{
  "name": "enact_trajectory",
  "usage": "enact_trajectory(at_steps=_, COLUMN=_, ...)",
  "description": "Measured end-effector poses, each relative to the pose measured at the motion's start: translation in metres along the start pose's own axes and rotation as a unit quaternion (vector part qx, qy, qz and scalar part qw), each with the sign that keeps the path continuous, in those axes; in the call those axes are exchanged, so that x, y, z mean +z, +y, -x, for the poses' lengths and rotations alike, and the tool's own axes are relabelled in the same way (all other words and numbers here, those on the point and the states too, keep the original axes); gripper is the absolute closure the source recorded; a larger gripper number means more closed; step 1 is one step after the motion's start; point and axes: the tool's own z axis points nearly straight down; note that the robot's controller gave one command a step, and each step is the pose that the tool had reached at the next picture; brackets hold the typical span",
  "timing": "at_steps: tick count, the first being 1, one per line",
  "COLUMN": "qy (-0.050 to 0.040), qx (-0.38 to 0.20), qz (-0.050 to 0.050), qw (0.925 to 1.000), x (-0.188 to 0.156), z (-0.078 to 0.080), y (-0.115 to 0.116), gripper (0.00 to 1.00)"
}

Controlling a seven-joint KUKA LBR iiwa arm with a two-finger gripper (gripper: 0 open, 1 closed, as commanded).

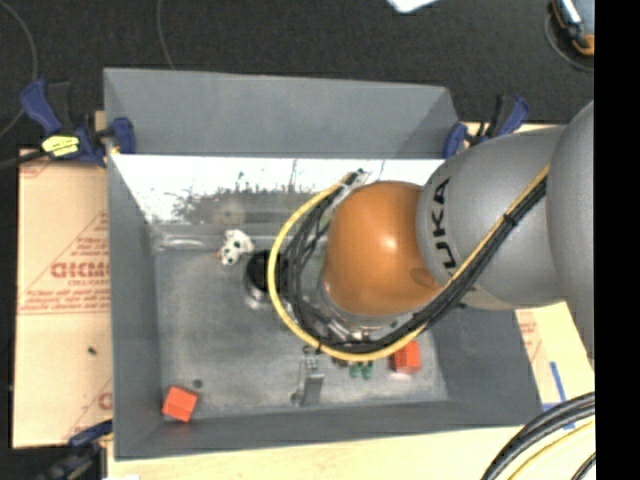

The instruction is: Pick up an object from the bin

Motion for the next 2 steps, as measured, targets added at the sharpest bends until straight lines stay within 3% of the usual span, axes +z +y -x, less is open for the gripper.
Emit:
enact_trajectory(at_steps=1, qy=-0.0042, qx=0.003, qz=0.001, qw=1.0, x=-0.004, z=0.002, y=-0.001, gripper=0.0)
enact_trajectory(at_steps=2, qy=-0.0043, qx=-0.063, qz=0.001, qw=0.998, x=0.076, z=0.108, y=-0.016, gripper=0.0)
